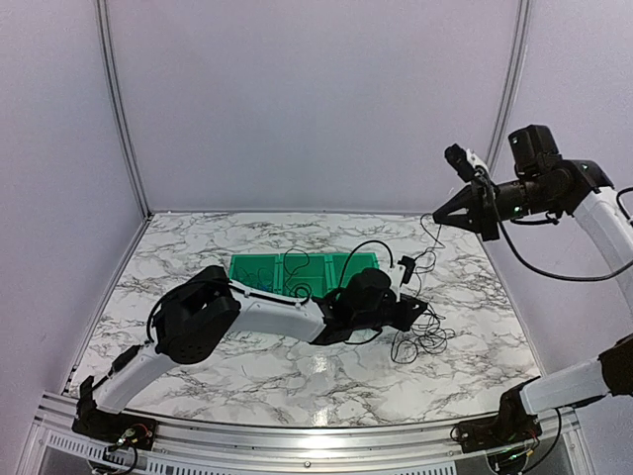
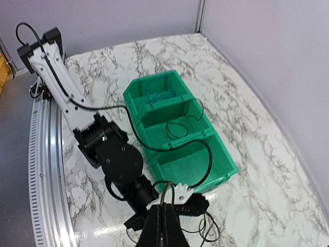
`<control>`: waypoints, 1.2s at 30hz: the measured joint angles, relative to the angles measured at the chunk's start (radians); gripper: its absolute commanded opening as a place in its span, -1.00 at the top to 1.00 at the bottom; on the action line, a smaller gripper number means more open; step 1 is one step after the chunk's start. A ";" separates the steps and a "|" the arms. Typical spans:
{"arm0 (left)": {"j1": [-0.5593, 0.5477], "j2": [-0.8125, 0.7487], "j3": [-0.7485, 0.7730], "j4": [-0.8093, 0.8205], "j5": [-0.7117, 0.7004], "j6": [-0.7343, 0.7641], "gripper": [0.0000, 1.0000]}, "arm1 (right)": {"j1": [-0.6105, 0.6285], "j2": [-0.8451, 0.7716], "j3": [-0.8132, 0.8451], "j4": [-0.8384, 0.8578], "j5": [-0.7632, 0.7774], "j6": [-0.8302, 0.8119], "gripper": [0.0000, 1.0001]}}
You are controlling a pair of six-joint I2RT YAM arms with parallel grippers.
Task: Untangle the cables
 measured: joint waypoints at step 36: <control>-0.082 0.130 -0.021 0.142 0.087 -0.068 0.76 | -0.040 0.007 0.645 0.050 0.070 0.091 1.00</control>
